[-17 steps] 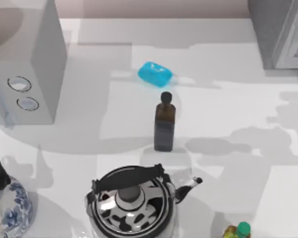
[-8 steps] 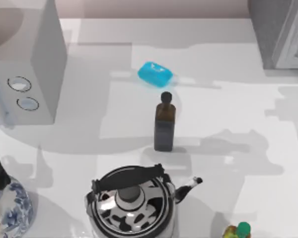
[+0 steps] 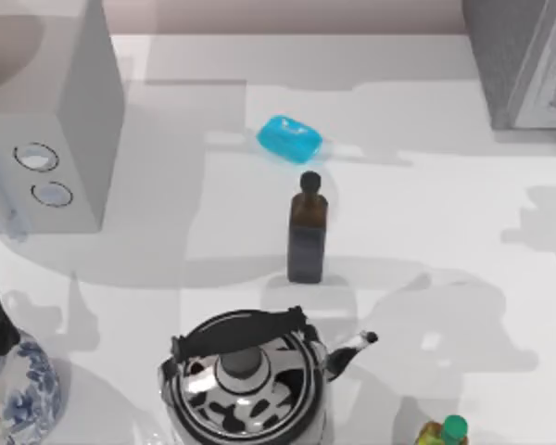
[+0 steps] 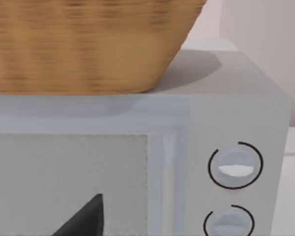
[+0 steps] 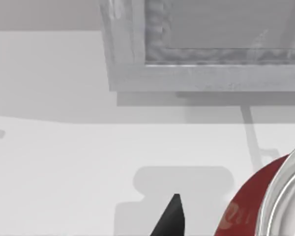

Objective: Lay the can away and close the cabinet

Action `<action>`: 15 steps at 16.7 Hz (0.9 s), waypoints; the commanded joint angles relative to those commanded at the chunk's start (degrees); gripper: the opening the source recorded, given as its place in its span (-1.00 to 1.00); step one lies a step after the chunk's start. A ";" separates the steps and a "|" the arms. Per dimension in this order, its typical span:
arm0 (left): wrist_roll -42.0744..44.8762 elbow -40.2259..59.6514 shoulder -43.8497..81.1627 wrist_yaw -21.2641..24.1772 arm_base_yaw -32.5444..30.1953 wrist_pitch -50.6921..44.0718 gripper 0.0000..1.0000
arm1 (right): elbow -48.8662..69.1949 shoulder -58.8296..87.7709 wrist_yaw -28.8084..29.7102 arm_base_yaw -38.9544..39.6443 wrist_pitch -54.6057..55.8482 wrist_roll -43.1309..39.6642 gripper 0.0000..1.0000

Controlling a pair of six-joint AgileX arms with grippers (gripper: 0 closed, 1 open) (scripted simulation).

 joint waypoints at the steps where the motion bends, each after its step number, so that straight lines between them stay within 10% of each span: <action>1: 0.00 0.00 0.00 0.00 0.00 0.00 1.00 | -2.21 -3.22 -0.03 0.09 0.12 -0.14 -1.00; 15: 0.00 0.00 0.00 0.00 0.00 0.00 1.00 | -34.57 -60.84 -0.13 0.64 4.39 -0.49 -1.00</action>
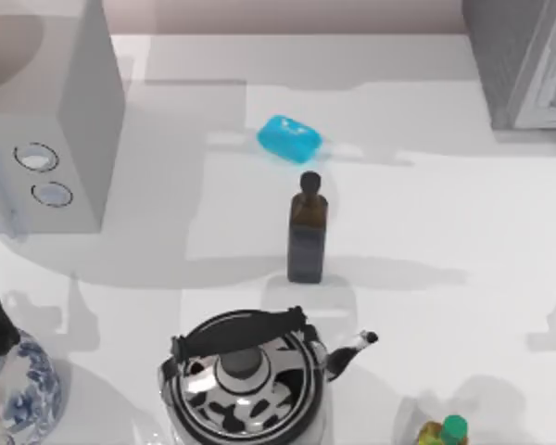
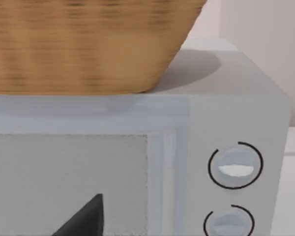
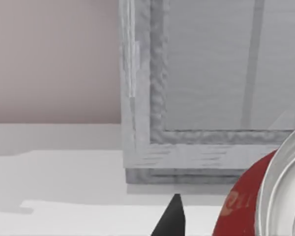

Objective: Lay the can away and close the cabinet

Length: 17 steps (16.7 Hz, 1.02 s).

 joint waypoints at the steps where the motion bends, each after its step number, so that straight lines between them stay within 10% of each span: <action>1: 0.00 0.00 0.00 0.00 0.00 0.00 1.00 | -0.63 -0.78 0.00 -0.01 0.08 0.02 -1.00; 10: 0.00 0.00 0.00 0.00 0.00 0.00 1.00 | 2.91 2.86 0.63 0.37 -1.22 0.21 -1.00; 17: 0.00 0.00 0.00 0.00 0.00 0.00 1.00 | 32.25 27.00 3.91 3.80 -9.21 0.07 -1.00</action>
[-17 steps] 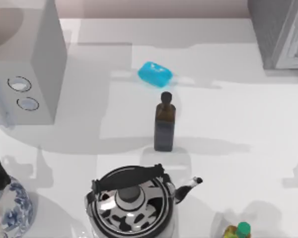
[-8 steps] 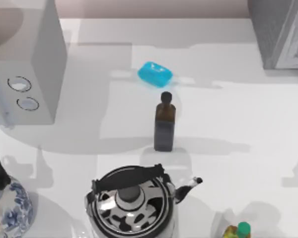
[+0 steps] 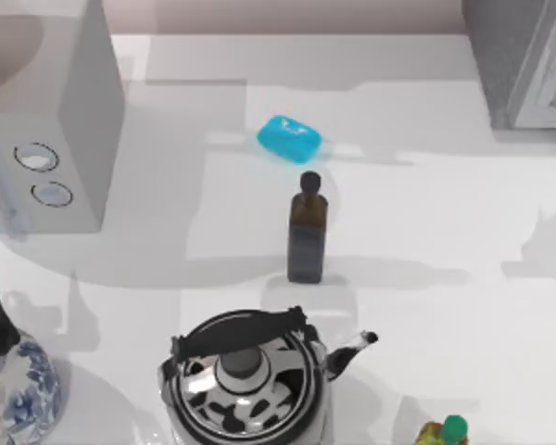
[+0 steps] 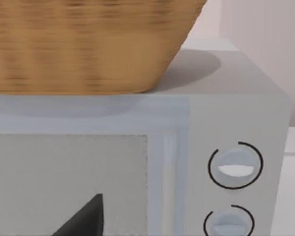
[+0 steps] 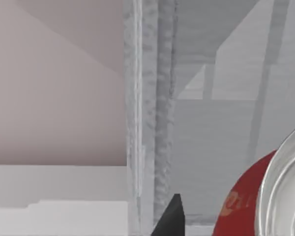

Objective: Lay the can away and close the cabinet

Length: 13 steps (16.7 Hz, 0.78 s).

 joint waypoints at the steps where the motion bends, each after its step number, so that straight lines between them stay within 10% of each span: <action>1: 0.00 0.00 0.00 0.00 0.00 0.00 1.00 | 6.22 4.18 0.56 0.63 -1.35 -0.03 -1.00; 13: 0.00 0.00 0.00 0.00 0.00 0.00 1.00 | 62.48 44.46 6.70 6.29 -13.78 0.88 -1.00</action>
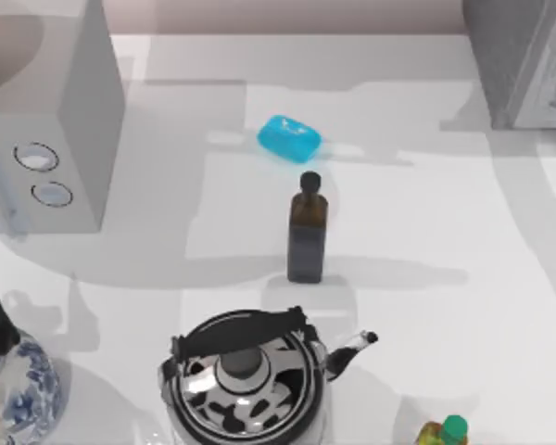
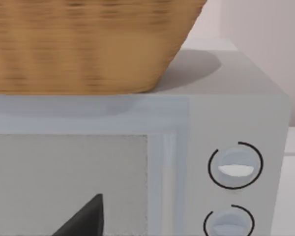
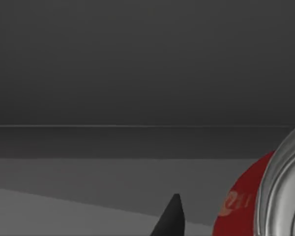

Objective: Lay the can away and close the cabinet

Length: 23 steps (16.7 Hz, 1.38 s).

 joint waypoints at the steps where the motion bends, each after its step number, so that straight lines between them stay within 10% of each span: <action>1: 0.00 0.00 0.00 0.00 0.00 0.00 1.00 | 1.98 1.61 0.27 0.21 -0.50 0.06 -1.00; 12: 0.00 0.00 0.00 0.00 0.00 0.00 1.00 | 8.18 6.87 0.35 -0.15 -2.13 0.20 -1.00; 23: 0.00 0.00 0.00 0.00 0.00 0.00 1.00 | 50.45 37.91 -2.70 -3.16 -12.78 -0.37 -1.00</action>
